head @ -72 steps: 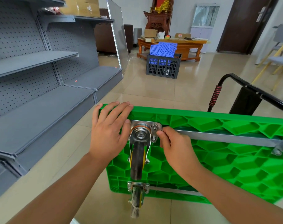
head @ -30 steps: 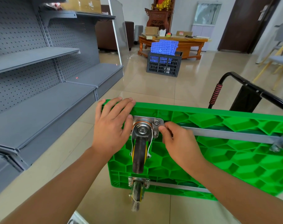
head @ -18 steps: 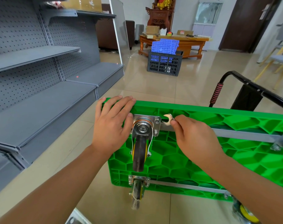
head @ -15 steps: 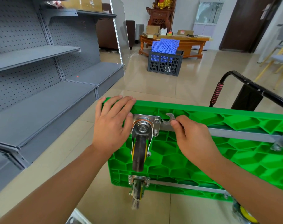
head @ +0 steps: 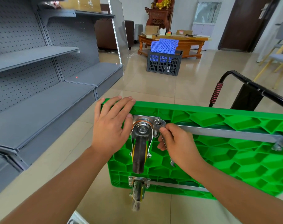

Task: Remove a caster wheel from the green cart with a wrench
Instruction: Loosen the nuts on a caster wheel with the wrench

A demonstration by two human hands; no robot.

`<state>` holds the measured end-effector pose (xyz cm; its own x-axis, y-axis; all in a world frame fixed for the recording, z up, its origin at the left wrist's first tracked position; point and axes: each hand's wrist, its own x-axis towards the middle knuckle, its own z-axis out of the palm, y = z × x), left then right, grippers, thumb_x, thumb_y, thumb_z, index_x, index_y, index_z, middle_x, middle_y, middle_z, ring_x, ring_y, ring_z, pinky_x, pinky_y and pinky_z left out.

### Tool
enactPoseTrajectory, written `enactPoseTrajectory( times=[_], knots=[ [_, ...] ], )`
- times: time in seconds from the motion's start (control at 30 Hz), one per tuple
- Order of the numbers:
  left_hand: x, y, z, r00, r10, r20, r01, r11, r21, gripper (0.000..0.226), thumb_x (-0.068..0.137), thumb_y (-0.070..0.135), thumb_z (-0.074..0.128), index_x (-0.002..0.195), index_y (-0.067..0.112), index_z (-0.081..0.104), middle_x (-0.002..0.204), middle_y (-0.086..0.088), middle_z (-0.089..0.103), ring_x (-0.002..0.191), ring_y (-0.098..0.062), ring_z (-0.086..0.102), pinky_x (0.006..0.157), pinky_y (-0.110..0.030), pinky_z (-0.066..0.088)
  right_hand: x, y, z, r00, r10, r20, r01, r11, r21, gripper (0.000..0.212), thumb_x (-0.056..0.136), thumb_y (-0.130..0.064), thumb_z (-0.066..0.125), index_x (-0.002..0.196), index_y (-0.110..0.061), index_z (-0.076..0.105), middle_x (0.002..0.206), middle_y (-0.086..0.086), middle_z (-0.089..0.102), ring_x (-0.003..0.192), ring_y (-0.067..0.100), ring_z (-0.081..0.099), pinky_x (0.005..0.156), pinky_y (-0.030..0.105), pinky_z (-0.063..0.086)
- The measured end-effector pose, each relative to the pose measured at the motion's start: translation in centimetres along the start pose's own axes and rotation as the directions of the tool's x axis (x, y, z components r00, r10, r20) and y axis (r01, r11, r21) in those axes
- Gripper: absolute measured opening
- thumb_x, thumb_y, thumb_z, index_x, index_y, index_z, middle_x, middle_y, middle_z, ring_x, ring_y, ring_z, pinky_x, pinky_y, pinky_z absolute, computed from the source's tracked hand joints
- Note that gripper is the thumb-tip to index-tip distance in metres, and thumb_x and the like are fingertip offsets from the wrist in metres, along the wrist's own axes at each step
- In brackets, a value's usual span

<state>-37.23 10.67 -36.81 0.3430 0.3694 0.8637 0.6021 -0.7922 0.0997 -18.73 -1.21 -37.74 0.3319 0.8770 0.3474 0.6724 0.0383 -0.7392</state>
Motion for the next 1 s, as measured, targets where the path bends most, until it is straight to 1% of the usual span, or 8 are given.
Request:
enactPoseTrajectory(
  times=[0.13,0.27,0.4,0.53,0.63,0.77,0.87,1.0],
  knots=[
    [0.0,0.0,0.1,1.000,0.002,-0.005,-0.002,1.000,-0.004,0.038,0.100,0.021,0.050,0.134,0.015,0.065,0.137,0.004,0.063,0.130,-0.023,0.053,0.118,-0.049,0.026,0.3,-0.2,-0.2,0.988,-0.144,-0.050,0.134,0.977,-0.167,0.028,0.104,-0.031,0.048,0.085,-0.015,0.060,0.066,-0.002,0.065,0.054,0.012,0.063,0.055,0.036,0.052],
    [0.0,-0.1,0.1,1.000,0.008,-0.013,-0.008,1.000,-0.001,0.038,0.100,0.020,0.051,0.134,0.015,0.065,0.137,0.004,0.063,0.129,-0.024,0.054,0.117,-0.051,0.028,0.9,-1.0,-2.5,0.923,-0.377,-0.073,0.238,0.713,-0.660,0.027,0.101,-0.035,0.049,0.085,-0.018,0.063,0.068,-0.001,0.064,0.053,0.026,0.060,0.046,0.025,0.030],
    [-0.1,-0.1,0.1,1.000,0.011,-0.014,-0.011,1.000,0.002,0.038,0.100,0.020,0.051,0.134,0.015,0.065,0.137,0.005,0.063,0.129,-0.023,0.054,0.117,-0.051,0.028,0.6,-1.7,-4.3,0.910,-0.400,-0.105,0.216,0.676,-0.705,0.029,0.101,-0.033,0.045,0.085,-0.018,0.063,0.071,-0.002,0.063,0.052,0.030,0.058,0.044,0.026,0.031],
    [-0.1,-0.1,0.3,1.000,0.011,-0.023,-0.011,1.000,0.006,0.038,0.100,0.020,0.050,0.134,0.015,0.066,0.136,0.004,0.064,0.129,-0.024,0.054,0.117,-0.052,0.028,-0.2,-2.3,-4.3,0.973,-0.214,-0.083,0.157,0.884,-0.440,0.025,0.102,-0.034,0.049,0.085,-0.018,0.058,0.059,-0.007,0.050,0.052,0.018,0.049,0.048,0.031,0.033],
    [0.0,-0.1,0.4,1.000,0.006,-0.029,-0.006,1.000,0.011,0.038,0.099,0.019,0.050,0.133,0.015,0.066,0.136,0.004,0.064,0.129,-0.024,0.054,0.116,-0.054,0.029,-0.3,-2.7,-3.5,0.989,0.145,-0.017,-0.144,0.989,0.041,0.026,0.098,-0.030,0.059,0.076,-0.021,0.050,0.050,-0.009,0.043,0.043,0.008,0.036,0.044,0.024,0.031],
    [0.0,0.0,0.2,1.000,0.010,-0.021,-0.010,1.000,0.014,0.038,0.100,0.020,0.048,0.134,0.015,0.066,0.137,0.004,0.063,0.129,-0.024,0.054,0.116,-0.052,0.028,0.0,-3.2,-2.1,0.857,0.457,0.237,-0.511,0.699,0.500,0.021,0.097,-0.016,0.063,0.079,-0.015,0.052,0.049,-0.003,0.025,0.037,0.013,0.021,0.040,0.021,0.020],
    [0.0,0.0,0.1,1.000,0.009,-0.015,-0.009,1.000,0.014,0.038,0.100,0.021,0.049,0.134,0.015,0.066,0.137,0.004,0.063,0.129,-0.024,0.054,0.117,-0.050,0.027,0.7,-4.0,-1.4,0.820,0.488,0.301,-0.564,0.592,0.576,0.008,0.097,-0.014,0.057,0.098,-0.006,0.060,0.047,-0.004,0.022,0.037,0.012,0.017,0.039,0.018,0.015],
    [0.0,-0.1,0.0,1.000,0.008,-0.003,-0.008,1.000,0.009,0.038,0.100,0.021,0.049,0.134,0.015,0.065,0.137,0.004,0.063,0.129,-0.025,0.054,0.116,-0.053,0.029,1.4,-4.5,-1.0,0.784,0.526,0.330,-0.599,0.500,0.625,0.027,0.097,-0.013,0.051,0.114,0.004,0.064,0.044,-0.005,0.021,0.036,0.010,0.014,0.039,0.016,0.013]
  ],
)
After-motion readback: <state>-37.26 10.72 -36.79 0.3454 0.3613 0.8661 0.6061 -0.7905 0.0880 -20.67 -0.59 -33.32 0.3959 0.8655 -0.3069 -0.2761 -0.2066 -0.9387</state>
